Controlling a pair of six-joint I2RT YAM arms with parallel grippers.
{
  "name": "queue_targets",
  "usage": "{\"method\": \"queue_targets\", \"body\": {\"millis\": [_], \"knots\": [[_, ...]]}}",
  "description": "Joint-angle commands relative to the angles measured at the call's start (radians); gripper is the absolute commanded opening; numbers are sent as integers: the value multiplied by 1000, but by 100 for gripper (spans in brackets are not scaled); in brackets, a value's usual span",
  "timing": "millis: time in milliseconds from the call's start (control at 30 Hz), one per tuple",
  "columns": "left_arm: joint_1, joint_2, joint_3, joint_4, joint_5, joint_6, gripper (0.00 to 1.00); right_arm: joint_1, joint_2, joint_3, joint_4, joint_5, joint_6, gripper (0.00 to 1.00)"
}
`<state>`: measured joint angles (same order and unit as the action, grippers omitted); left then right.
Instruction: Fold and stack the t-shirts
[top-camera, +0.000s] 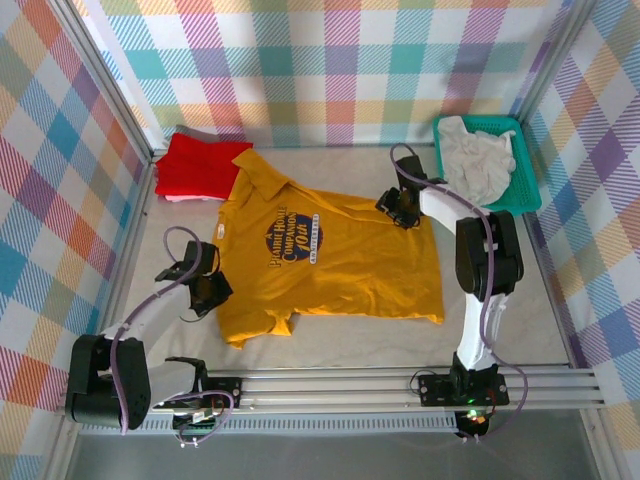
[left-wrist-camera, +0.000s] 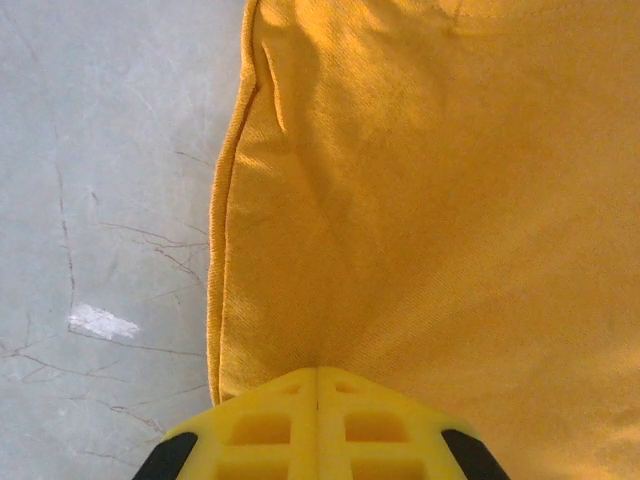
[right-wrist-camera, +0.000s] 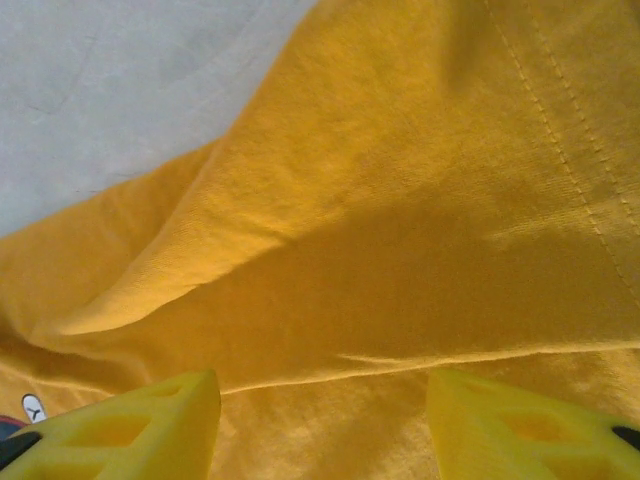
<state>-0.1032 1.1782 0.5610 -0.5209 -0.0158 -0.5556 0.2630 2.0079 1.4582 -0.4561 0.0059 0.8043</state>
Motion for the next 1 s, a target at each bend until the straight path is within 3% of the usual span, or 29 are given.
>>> {"method": "queue_targets", "body": {"millis": [0,300,500,967], "knots": [[10,-16,-21,2,10,19,0,1,6,-27,29,-19,53,57],[9,-28,-33,22,25,32,0,-1,48,-82,137,-10,145,59],[10,-36,-39,27,33,34,0,1,68,-93,202,53,201,48],[10,-54,-49,31,33,37,0,-3,-80,-151,187,62,196,49]]}}
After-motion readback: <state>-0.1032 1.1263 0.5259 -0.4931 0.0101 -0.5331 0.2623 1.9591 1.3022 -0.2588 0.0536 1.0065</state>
